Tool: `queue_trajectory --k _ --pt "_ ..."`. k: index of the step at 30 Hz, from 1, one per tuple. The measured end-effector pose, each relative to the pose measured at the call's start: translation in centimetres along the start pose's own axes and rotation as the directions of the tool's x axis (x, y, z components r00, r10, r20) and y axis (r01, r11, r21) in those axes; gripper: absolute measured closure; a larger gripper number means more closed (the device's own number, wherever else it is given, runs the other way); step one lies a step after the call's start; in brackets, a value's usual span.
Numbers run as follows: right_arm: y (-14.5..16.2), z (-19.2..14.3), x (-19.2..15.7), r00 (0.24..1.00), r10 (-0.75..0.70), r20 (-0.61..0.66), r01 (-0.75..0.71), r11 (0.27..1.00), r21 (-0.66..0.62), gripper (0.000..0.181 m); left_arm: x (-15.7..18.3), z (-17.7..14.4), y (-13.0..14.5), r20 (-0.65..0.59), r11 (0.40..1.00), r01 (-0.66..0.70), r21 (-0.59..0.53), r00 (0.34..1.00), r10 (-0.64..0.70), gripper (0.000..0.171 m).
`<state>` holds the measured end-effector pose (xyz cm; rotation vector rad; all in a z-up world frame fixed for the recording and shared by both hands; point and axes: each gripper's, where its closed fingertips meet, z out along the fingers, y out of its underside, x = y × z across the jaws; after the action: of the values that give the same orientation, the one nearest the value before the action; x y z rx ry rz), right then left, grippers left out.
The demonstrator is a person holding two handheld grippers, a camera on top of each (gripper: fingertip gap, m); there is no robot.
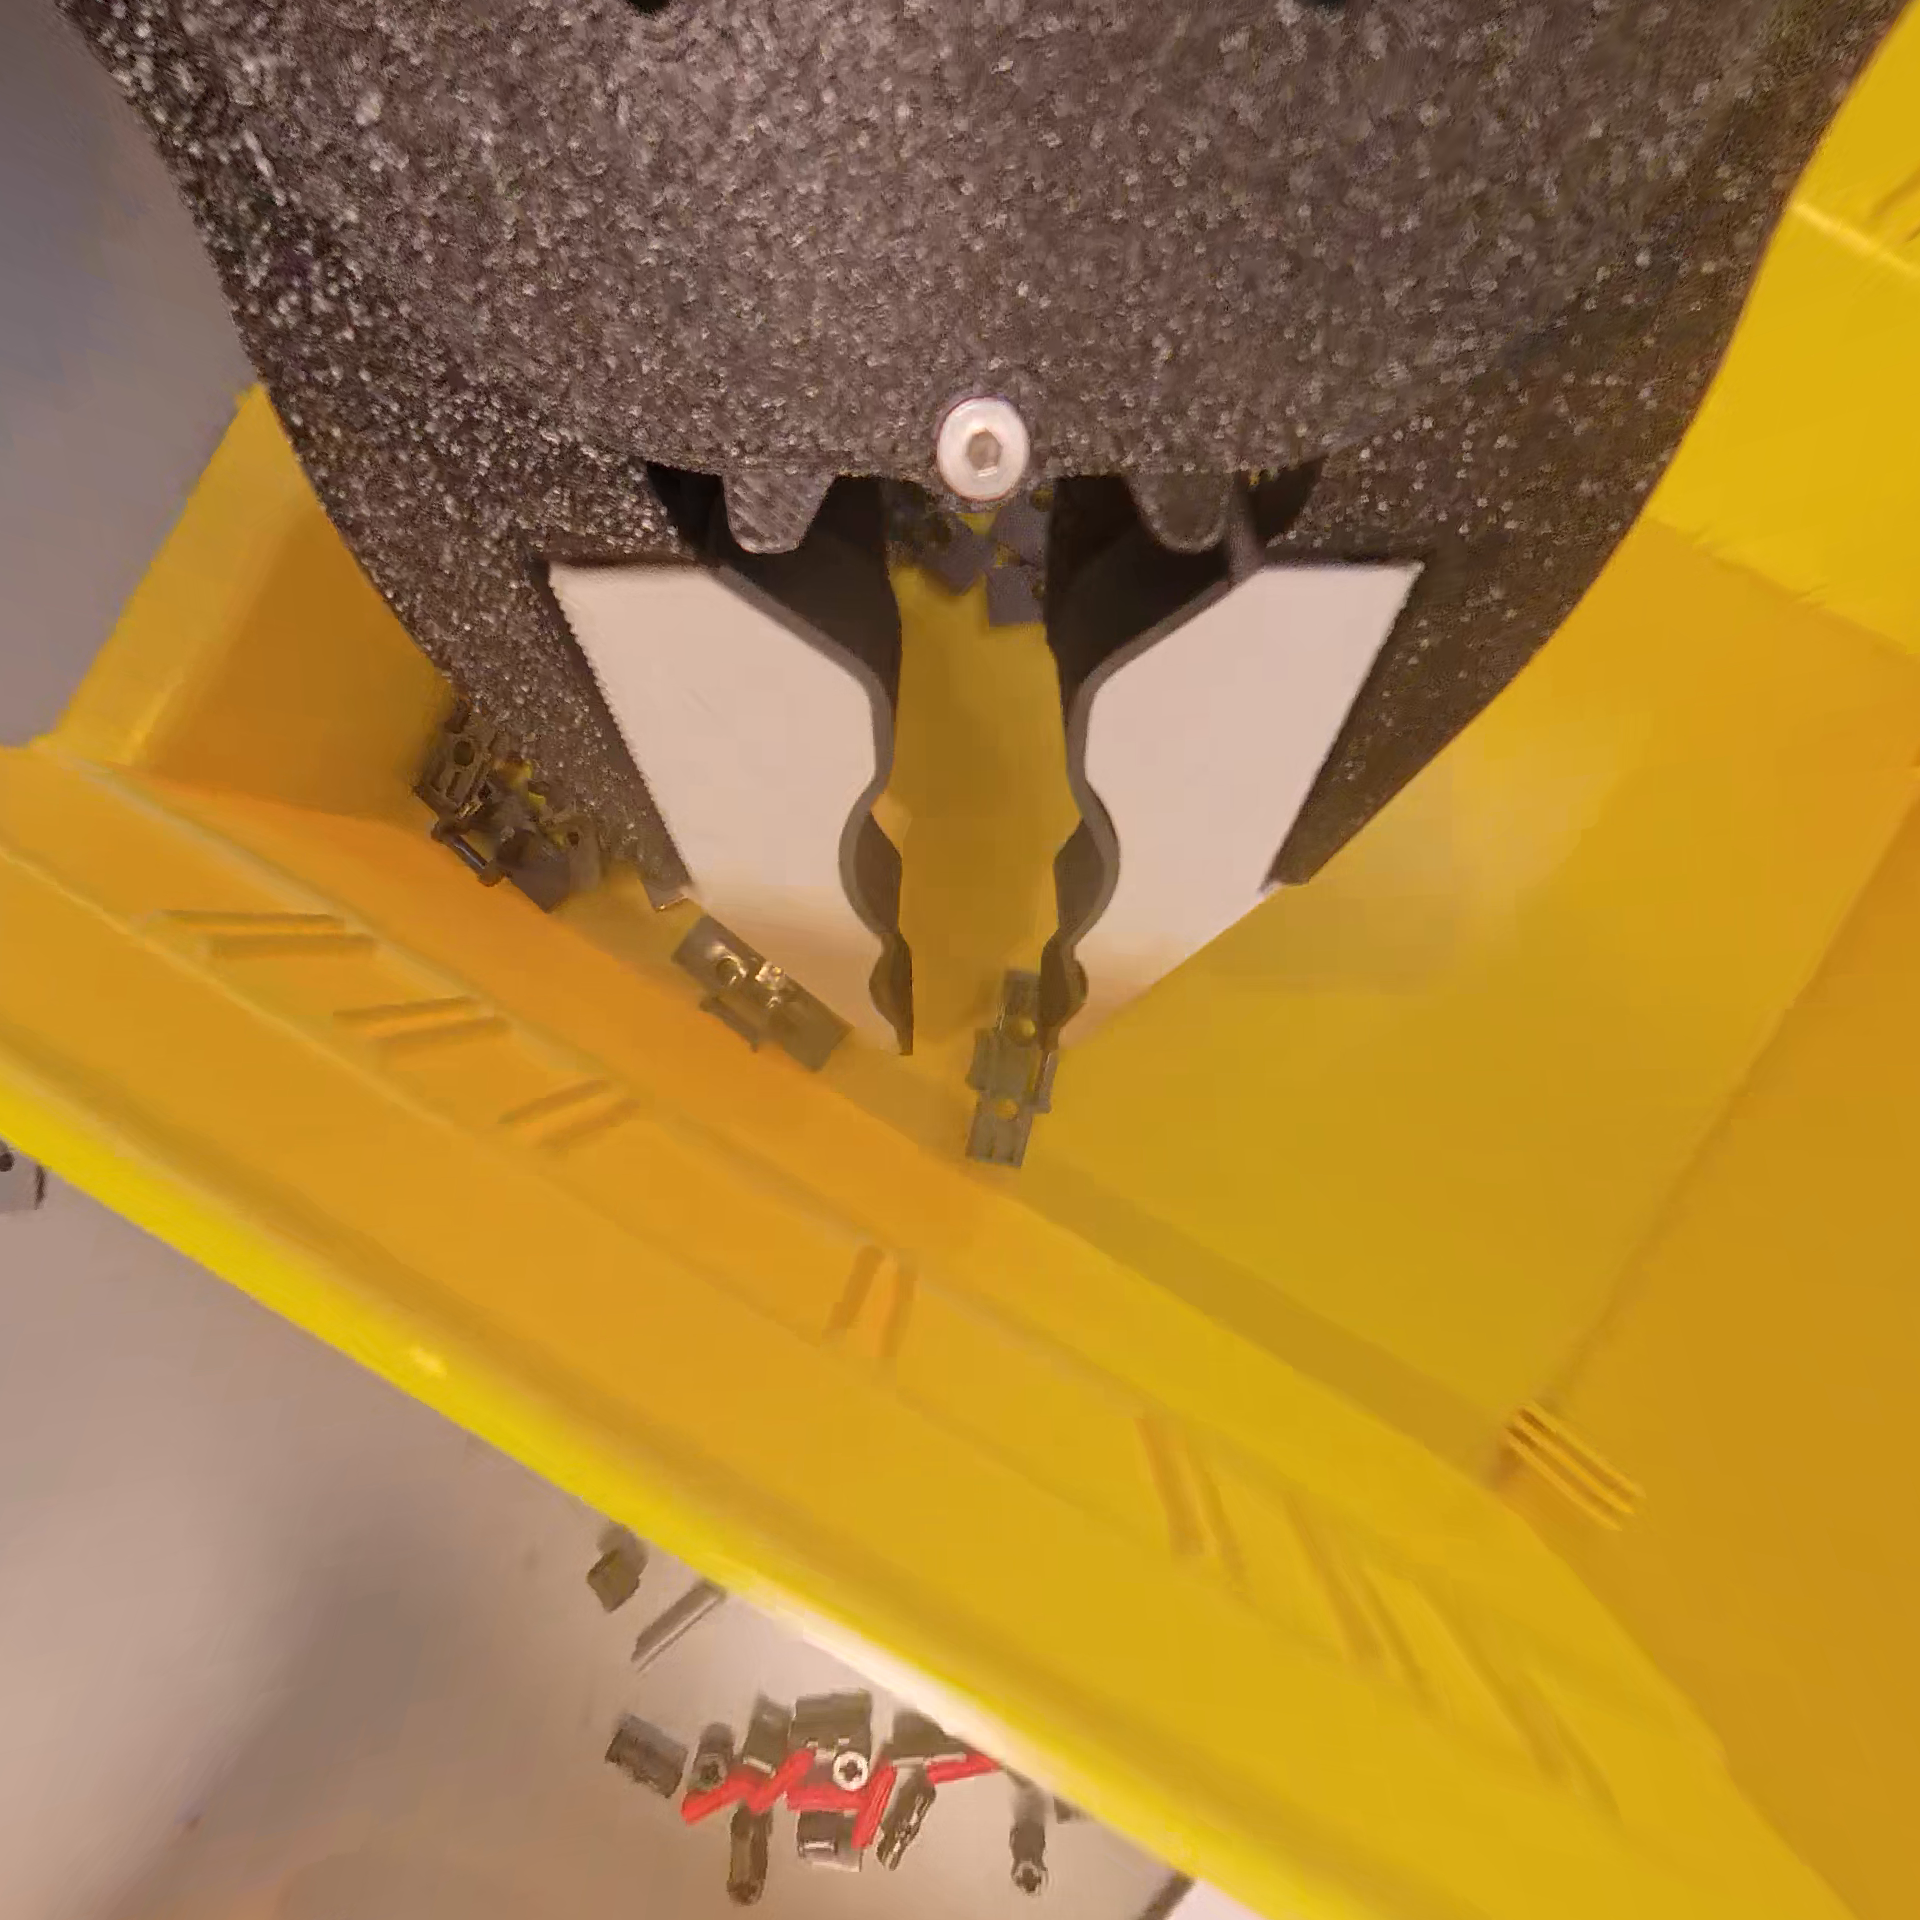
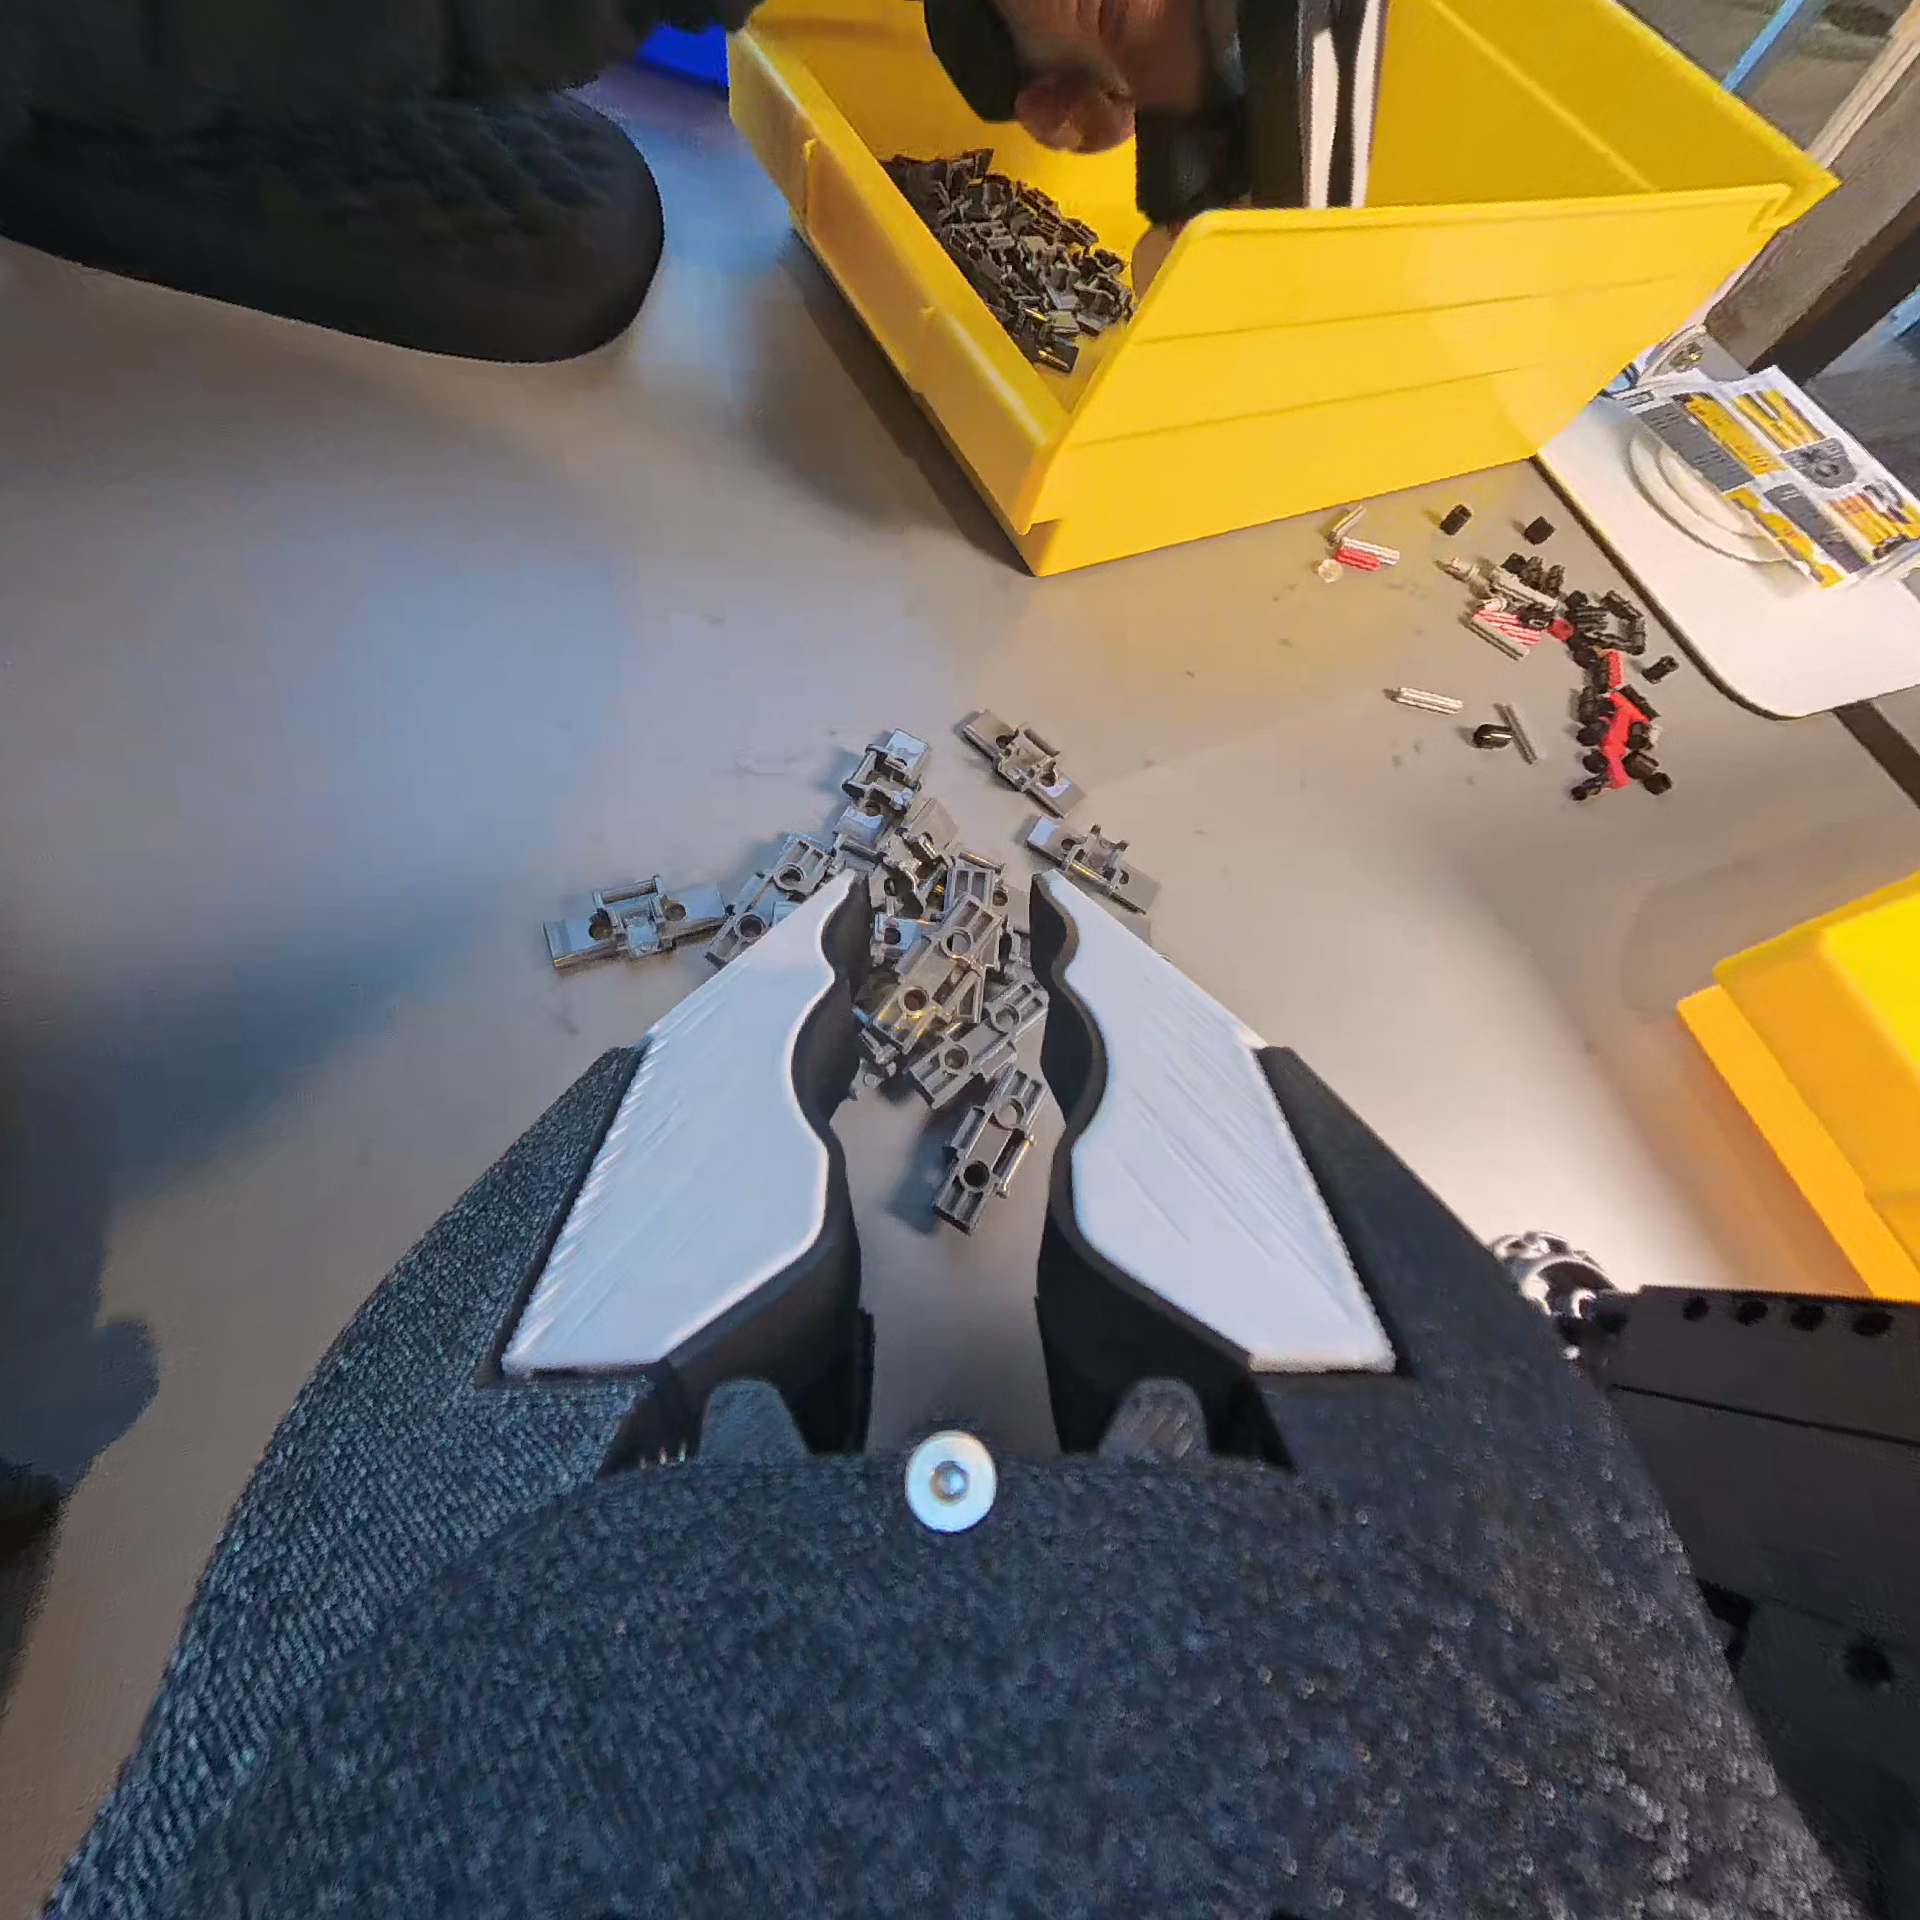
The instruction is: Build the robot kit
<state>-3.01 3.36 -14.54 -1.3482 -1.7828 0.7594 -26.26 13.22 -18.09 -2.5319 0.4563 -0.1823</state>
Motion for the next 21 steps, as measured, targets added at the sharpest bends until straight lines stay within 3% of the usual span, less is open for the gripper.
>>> queue_trajectory --k 3,11,14,19,21 --pt "-0.3 -0.2 0.1 1.000 0.008 -0.001 -0.008 1.000 0.029 0.151 0.0 -0.2 0.4 -0.014 1.000 -0.004 -0.003 1.000 0.004 0.171" --pt "-4.2 0.2 0.5 1.000 -0.021 -0.015 0.024 0.983 0.184 0.151 0.3 -3.9 -0.6 0.062 0.992 -0.027 0.127 0.998 0.020 0.171" --pt "-5.2 0.5 0.1 0.999 -0.053 -0.012 0.054 0.978 0.200 0.151 -0.4 -2.3 -0.4 0.022 0.994 0.047 0.094 0.999 -0.050 0.145" --pt "-5.6 -0.2 0.0 0.999 -0.041 -0.026 0.045 0.976 0.211 0.151 -0.2 0.4 0.3 -0.025 0.999 0.054 0.010 0.998 -0.054 0.142" --pt "-5.4 -0.5 0.1 0.999 -0.033 -0.036 0.040 0.977 0.208 0.151 0.1 0.5 0.1 -0.036 1.000 0.026 0.017 0.999 -0.025 0.160"
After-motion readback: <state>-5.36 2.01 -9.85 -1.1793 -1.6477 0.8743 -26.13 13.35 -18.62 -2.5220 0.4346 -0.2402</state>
